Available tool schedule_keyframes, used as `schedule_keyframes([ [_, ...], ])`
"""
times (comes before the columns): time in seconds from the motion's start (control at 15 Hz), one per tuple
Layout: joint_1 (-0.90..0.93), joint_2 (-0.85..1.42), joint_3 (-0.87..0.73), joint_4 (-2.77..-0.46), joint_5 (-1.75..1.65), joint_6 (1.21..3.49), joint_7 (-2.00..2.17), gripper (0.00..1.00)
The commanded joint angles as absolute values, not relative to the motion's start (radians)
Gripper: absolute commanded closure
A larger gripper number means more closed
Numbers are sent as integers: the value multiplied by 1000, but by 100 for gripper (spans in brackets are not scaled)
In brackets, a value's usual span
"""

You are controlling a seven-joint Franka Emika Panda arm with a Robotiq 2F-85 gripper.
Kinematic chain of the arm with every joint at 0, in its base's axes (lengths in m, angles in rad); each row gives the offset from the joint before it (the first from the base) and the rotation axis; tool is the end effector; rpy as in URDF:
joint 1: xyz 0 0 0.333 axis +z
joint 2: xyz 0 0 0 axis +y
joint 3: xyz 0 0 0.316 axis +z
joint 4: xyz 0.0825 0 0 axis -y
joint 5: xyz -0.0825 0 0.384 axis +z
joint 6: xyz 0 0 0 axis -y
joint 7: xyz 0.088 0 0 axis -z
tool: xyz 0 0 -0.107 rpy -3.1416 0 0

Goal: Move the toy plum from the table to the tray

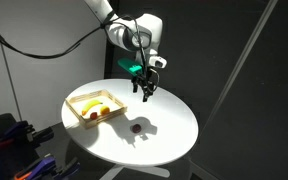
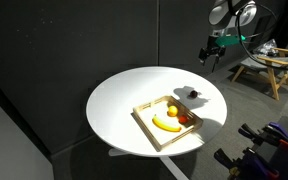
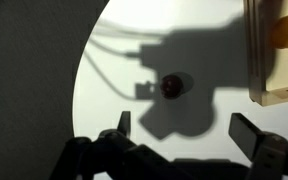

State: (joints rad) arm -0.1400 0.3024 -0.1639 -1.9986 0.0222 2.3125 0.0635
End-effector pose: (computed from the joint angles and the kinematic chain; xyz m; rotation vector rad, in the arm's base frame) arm 0.5768 -0.1769 0.3117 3.0535 -0.5787 0.0184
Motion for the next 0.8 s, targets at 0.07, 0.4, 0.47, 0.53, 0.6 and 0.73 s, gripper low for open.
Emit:
schedule_keyframes([
  [0.07, -162, 396, -148, -1923, 51, 2327, 39, 0],
  [0.4, -167, 434, -144, -1897, 55, 2325, 39, 0],
  [0.47, -150, 425, -155, -1928, 25, 2338, 65, 0],
  [0.53, -150, 429, -155, -1924, 25, 2338, 65, 0],
  [0.6, -150, 429, -155, -1922, 25, 2338, 65, 0],
  [0.73, -150, 429, -155, -1919, 25, 2338, 65, 0],
])
